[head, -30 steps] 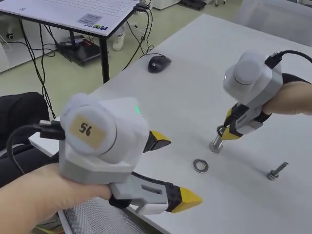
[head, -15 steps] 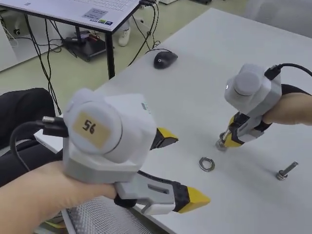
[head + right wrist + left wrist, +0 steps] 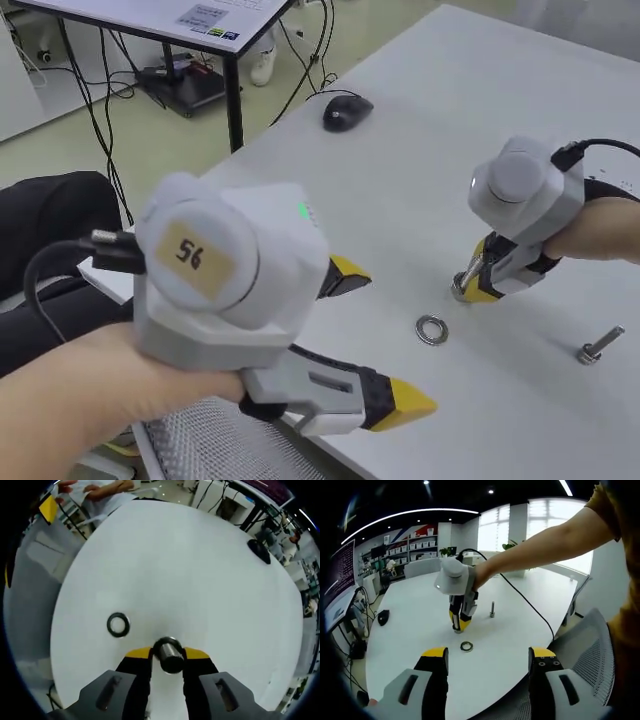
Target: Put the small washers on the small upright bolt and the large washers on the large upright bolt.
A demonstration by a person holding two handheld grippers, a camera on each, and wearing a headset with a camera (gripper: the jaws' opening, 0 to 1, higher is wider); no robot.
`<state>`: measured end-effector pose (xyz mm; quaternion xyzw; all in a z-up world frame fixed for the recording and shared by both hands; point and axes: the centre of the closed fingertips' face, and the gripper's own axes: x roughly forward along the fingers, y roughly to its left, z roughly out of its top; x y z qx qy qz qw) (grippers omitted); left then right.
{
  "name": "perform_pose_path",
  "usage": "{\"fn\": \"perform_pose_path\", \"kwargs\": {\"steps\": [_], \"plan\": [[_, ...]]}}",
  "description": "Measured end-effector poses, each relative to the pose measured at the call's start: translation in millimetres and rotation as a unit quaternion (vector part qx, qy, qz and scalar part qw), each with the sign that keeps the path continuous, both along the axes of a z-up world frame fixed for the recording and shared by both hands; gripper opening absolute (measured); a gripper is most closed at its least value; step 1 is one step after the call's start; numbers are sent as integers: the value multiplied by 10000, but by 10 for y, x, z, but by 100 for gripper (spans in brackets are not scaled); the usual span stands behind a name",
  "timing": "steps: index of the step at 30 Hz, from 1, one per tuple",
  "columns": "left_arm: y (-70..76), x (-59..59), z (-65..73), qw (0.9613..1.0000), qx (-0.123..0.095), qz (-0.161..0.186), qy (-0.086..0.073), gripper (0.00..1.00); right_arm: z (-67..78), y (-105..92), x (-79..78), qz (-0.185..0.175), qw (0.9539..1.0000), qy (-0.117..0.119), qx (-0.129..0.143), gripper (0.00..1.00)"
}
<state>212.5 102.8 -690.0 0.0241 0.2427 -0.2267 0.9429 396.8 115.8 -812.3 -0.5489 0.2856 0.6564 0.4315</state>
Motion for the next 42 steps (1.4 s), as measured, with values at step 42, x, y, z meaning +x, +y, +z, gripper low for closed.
{"fn": "perform_pose_path", "kwargs": {"steps": [42], "plan": [[-59,-235,274,9992,184,-4,-351,64,76,-153,-809,28,9995,323,60,34]]}}
